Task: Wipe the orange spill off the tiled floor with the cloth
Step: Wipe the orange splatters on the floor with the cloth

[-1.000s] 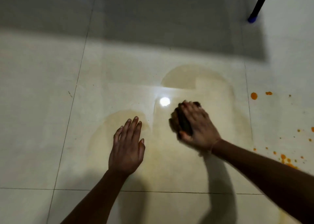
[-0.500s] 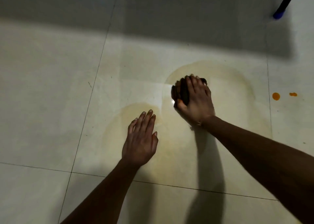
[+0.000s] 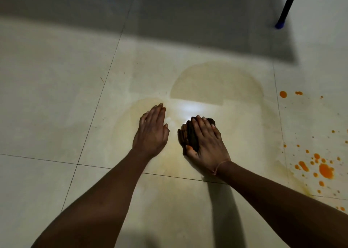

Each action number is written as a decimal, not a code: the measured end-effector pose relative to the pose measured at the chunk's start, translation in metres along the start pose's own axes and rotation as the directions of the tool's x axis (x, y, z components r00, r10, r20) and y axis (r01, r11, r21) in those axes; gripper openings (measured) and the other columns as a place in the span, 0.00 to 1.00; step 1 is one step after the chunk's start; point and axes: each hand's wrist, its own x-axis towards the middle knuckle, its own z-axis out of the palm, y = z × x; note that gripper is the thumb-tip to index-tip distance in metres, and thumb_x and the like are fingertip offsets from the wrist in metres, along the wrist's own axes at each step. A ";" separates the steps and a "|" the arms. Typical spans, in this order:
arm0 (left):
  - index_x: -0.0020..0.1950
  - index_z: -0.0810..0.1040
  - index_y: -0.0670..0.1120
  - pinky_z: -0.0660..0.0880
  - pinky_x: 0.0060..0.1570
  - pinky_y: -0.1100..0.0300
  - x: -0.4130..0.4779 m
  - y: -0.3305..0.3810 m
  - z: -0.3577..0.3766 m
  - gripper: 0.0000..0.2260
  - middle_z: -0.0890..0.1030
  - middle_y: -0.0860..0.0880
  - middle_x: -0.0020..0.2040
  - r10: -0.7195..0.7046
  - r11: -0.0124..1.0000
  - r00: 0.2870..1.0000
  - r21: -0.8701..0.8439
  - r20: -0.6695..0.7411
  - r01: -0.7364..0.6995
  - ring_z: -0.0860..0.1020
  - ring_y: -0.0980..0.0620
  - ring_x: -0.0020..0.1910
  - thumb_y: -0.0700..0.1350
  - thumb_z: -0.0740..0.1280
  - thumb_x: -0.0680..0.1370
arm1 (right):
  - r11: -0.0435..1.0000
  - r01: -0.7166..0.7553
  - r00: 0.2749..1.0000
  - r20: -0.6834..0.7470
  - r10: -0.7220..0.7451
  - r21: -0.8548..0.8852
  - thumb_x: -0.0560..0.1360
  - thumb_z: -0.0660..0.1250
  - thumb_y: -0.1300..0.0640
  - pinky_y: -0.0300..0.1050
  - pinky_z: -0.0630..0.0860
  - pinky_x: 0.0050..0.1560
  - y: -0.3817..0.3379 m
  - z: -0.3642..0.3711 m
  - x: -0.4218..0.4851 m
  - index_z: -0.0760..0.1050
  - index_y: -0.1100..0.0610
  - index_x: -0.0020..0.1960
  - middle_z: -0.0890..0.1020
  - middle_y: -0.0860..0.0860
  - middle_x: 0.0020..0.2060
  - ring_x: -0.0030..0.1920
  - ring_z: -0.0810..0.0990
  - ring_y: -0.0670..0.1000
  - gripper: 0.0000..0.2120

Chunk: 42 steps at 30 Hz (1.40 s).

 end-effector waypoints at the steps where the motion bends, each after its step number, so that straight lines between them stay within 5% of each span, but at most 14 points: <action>1: 0.76 0.61 0.41 0.56 0.73 0.51 0.000 -0.001 0.000 0.26 0.62 0.44 0.77 0.004 1.000 1.000 0.005 -0.001 -0.004 0.60 0.47 0.76 0.49 0.50 0.80 | 1.000 0.023 1.000 0.022 -0.023 -0.020 0.75 0.51 0.38 0.50 0.44 0.77 -0.004 0.002 -0.006 0.43 0.53 0.80 0.48 0.52 0.80 0.79 0.41 0.48 0.39; 4: 0.77 0.58 0.40 0.52 0.74 0.50 0.000 0.001 -0.006 0.26 0.58 0.43 0.79 0.020 1.000 0.999 0.003 0.049 -0.020 0.56 0.47 0.77 0.51 0.48 0.81 | 0.994 0.082 0.993 0.096 -0.074 -0.079 0.75 0.49 0.36 0.49 0.43 0.77 -0.007 0.005 -0.027 0.42 0.53 0.80 0.46 0.51 0.80 0.78 0.40 0.48 0.40; 7: 0.78 0.51 0.40 0.48 0.75 0.49 0.008 0.005 -0.023 0.28 0.49 0.44 0.80 0.018 0.999 0.967 -0.050 0.255 -0.005 0.48 0.47 0.79 0.53 0.51 0.83 | 0.990 0.086 0.980 0.187 -0.064 -0.108 0.75 0.49 0.34 0.49 0.45 0.77 -0.003 -0.002 -0.047 0.39 0.52 0.80 0.44 0.50 0.80 0.78 0.40 0.48 0.41; 10: 0.77 0.54 0.40 0.53 0.73 0.47 0.024 0.009 -0.049 0.31 0.50 0.42 0.80 0.016 0.999 0.917 0.033 0.399 -0.031 0.51 0.45 0.78 0.58 0.56 0.81 | 0.988 0.049 0.973 0.230 -0.013 -0.150 0.72 0.44 0.31 0.49 0.46 0.77 0.001 -0.010 -0.059 0.38 0.53 0.80 0.43 0.51 0.80 0.79 0.40 0.49 0.43; 14: 0.76 0.58 0.45 0.52 0.72 0.43 0.052 0.001 -0.059 0.32 0.52 0.43 0.79 -0.037 0.994 0.950 0.110 0.310 0.003 0.54 0.43 0.77 0.63 0.58 0.78 | 0.981 -0.137 0.979 0.134 0.155 -0.138 0.69 0.37 0.32 0.47 0.43 0.76 0.036 -0.020 -0.036 0.40 0.54 0.80 0.43 0.51 0.80 0.78 0.40 0.49 0.45; 18: 0.76 0.58 0.46 0.53 0.72 0.43 0.066 -0.016 -0.047 0.30 0.52 0.43 0.79 -0.077 0.992 0.973 0.117 0.220 0.052 0.53 0.42 0.77 0.61 0.56 0.79 | 0.957 -0.290 0.956 -0.037 0.291 0.023 0.73 0.47 0.36 0.50 0.43 0.77 0.036 -0.029 0.037 0.47 0.57 0.80 0.50 0.55 0.79 0.79 0.45 0.53 0.42; 22: 0.75 0.61 0.47 0.57 0.69 0.44 0.063 -0.014 -0.024 0.30 0.59 0.45 0.78 -0.087 0.995 0.991 0.059 0.103 0.081 0.57 0.41 0.75 0.63 0.55 0.78 | 0.998 0.058 0.998 0.019 -0.058 0.025 0.77 0.52 0.38 0.49 0.41 0.77 0.008 -0.018 0.029 0.45 0.55 0.80 0.47 0.52 0.80 0.79 0.42 0.50 0.38; 25: 0.72 0.67 0.49 0.60 0.65 0.46 0.062 -0.027 -0.023 0.28 0.66 0.47 0.74 -0.014 0.999 1.000 0.047 0.025 0.013 0.63 0.44 0.71 0.63 0.55 0.77 | 0.974 0.227 0.973 0.053 -0.225 -0.022 0.76 0.56 0.38 0.48 0.48 0.77 0.051 -0.029 0.003 0.53 0.54 0.79 0.56 0.52 0.79 0.79 0.49 0.49 0.37; 28: 0.72 0.68 0.50 0.59 0.68 0.49 0.065 -0.041 -0.022 0.25 0.66 0.49 0.74 0.017 1.000 1.000 0.014 0.019 -0.017 0.64 0.45 0.71 0.59 0.55 0.78 | 1.000 0.006 0.997 -0.082 -0.007 -0.010 0.74 0.57 0.39 0.52 0.60 0.71 0.117 -0.055 0.062 0.65 0.53 0.72 0.69 0.54 0.71 0.73 0.64 0.57 0.31; 33: 0.73 0.67 0.50 0.60 0.69 0.49 0.068 -0.044 -0.021 0.24 0.65 0.49 0.75 0.005 1.000 0.999 -0.031 0.040 -0.004 0.62 0.45 0.72 0.56 0.55 0.79 | 0.949 -0.315 0.935 -0.164 0.315 0.022 0.72 0.49 0.37 0.52 0.48 0.76 0.114 -0.079 0.232 0.54 0.59 0.78 0.58 0.58 0.77 0.77 0.54 0.56 0.41; 35: 0.73 0.67 0.50 0.62 0.69 0.48 0.067 -0.042 -0.023 0.24 0.64 0.49 0.75 0.006 0.999 0.998 -0.033 0.063 -0.004 0.62 0.46 0.72 0.55 0.54 0.79 | 0.974 -0.228 0.962 -0.149 0.227 0.014 0.72 0.51 0.37 0.53 0.50 0.76 0.073 -0.072 0.263 0.57 0.59 0.77 0.60 0.58 0.76 0.77 0.55 0.57 0.40; 38: 0.73 0.68 0.49 0.63 0.69 0.48 0.068 -0.043 -0.024 0.23 0.65 0.49 0.75 -0.008 0.999 0.996 -0.036 0.087 0.012 0.64 0.45 0.71 0.54 0.54 0.79 | 0.994 0.113 0.993 -0.018 -0.113 -0.009 0.74 0.55 0.39 0.52 0.50 0.76 0.037 -0.057 0.224 0.56 0.57 0.78 0.60 0.55 0.77 0.77 0.54 0.54 0.37; 40: 0.73 0.68 0.49 0.63 0.68 0.49 0.066 -0.042 -0.025 0.23 0.65 0.49 0.75 -0.007 1.000 0.994 -0.023 0.109 0.010 0.64 0.45 0.71 0.53 0.55 0.79 | 0.963 0.267 0.961 0.083 -0.263 -0.031 0.74 0.60 0.40 0.51 0.52 0.76 0.048 -0.058 0.171 0.56 0.55 0.78 0.59 0.53 0.78 0.78 0.53 0.53 0.37; 42: 0.73 0.68 0.49 0.63 0.68 0.49 0.068 -0.043 -0.025 0.23 0.65 0.48 0.75 -0.005 1.000 0.994 -0.024 0.112 0.008 0.65 0.45 0.71 0.53 0.56 0.78 | 0.954 0.298 0.955 0.023 -0.297 -0.019 0.74 0.64 0.42 0.54 0.60 0.72 0.081 -0.071 0.186 0.63 0.54 0.74 0.67 0.54 0.73 0.74 0.62 0.56 0.33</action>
